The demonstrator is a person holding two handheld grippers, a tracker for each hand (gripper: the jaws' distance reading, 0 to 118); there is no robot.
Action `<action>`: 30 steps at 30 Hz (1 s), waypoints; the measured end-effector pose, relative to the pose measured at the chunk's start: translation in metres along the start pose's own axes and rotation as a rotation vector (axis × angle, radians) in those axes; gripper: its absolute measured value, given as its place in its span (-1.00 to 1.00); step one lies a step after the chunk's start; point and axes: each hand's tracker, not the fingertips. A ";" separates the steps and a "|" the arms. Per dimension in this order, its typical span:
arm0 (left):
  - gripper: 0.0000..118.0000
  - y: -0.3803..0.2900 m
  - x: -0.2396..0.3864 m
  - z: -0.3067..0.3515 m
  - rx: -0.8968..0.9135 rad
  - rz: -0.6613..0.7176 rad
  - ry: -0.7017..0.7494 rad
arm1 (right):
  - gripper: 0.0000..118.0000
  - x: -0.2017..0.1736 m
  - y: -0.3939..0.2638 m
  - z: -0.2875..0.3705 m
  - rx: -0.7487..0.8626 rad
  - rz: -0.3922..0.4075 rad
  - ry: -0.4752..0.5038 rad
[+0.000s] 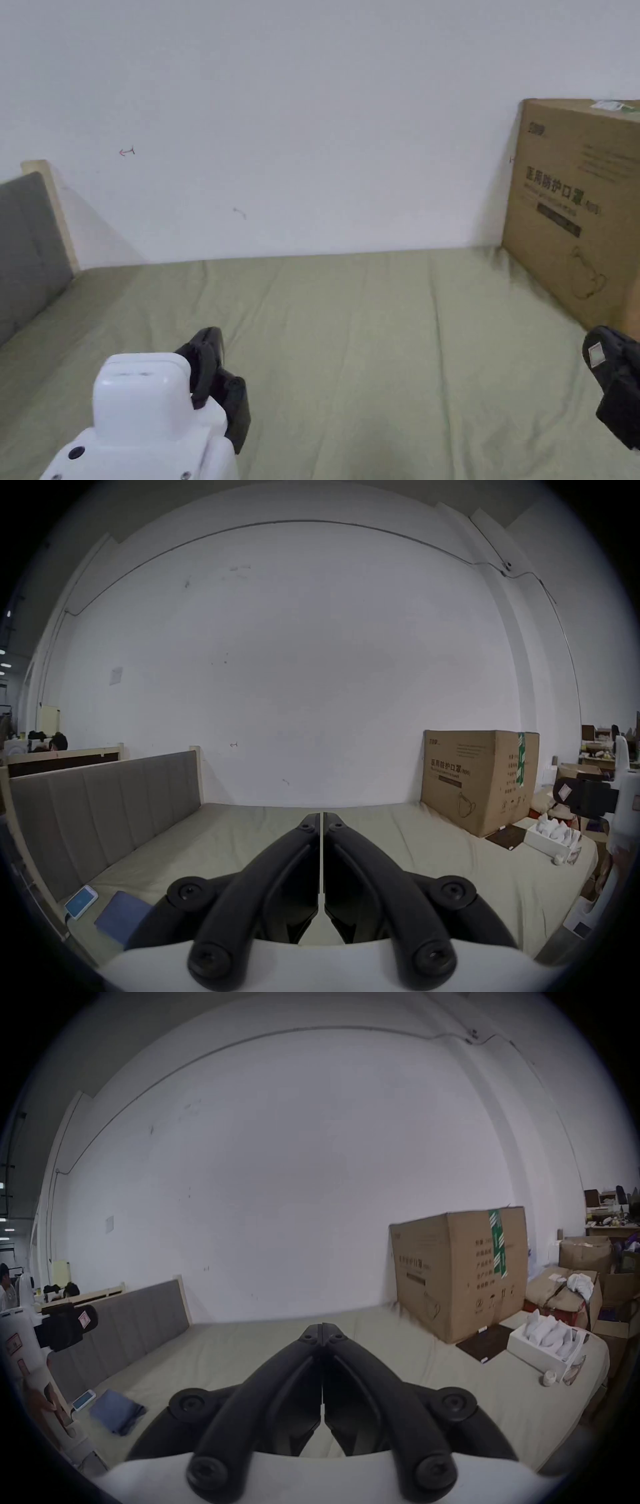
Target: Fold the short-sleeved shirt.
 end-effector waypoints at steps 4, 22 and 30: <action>-0.97 0.002 -0.004 0.004 -0.008 0.005 0.028 | -1.00 0.004 -0.002 0.001 0.004 0.067 -0.001; 1.00 0.009 -0.019 0.026 0.058 -0.034 0.035 | 1.00 -0.010 -0.004 0.009 -0.014 0.124 -0.076; 1.00 -0.003 -0.014 0.035 0.012 -0.039 0.015 | 1.00 -0.023 -0.012 0.021 -0.050 0.160 -0.047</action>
